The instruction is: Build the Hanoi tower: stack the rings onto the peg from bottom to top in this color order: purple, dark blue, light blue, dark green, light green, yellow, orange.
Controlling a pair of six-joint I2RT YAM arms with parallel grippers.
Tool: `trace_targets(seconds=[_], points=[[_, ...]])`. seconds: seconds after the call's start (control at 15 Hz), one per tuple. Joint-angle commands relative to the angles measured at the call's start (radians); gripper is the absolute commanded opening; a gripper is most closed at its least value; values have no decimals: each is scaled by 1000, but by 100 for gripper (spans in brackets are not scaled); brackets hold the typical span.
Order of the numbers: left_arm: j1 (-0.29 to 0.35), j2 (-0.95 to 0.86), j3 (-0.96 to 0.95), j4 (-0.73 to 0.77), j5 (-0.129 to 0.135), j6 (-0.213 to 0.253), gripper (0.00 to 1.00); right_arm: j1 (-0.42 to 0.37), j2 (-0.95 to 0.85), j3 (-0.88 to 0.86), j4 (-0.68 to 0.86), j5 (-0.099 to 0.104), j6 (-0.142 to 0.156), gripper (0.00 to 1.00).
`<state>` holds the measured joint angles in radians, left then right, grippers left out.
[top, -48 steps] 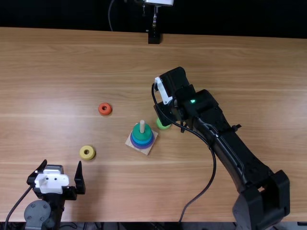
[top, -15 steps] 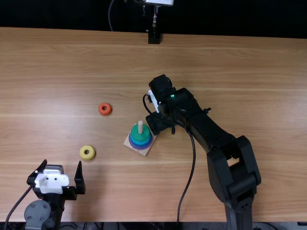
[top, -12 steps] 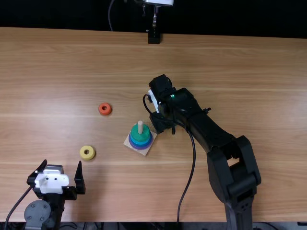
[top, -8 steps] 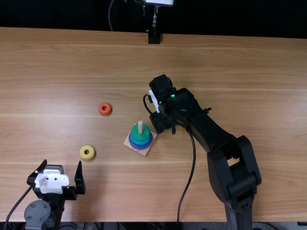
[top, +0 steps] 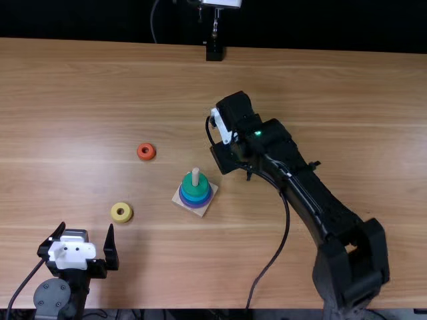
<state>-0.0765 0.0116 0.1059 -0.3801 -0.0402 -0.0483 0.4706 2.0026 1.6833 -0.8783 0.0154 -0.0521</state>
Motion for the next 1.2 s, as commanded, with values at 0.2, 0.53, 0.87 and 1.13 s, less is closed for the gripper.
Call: trace_targets(seconds=[0.2,0.53,0.87,1.13], points=[[11,-12,-106,-84,9,15,100,-6,-82,171,-222,1,-9,0],[11,-12,-106,-84,9,15,100,13,-82,381,-489,1,-12,0],[11,-12,-106,-84,9,15,100,79,-79,481,-582,-4,-64,0],[11,-12,-106,-84,9,15,100,122,-73,490,-584,-8,-64,0]])
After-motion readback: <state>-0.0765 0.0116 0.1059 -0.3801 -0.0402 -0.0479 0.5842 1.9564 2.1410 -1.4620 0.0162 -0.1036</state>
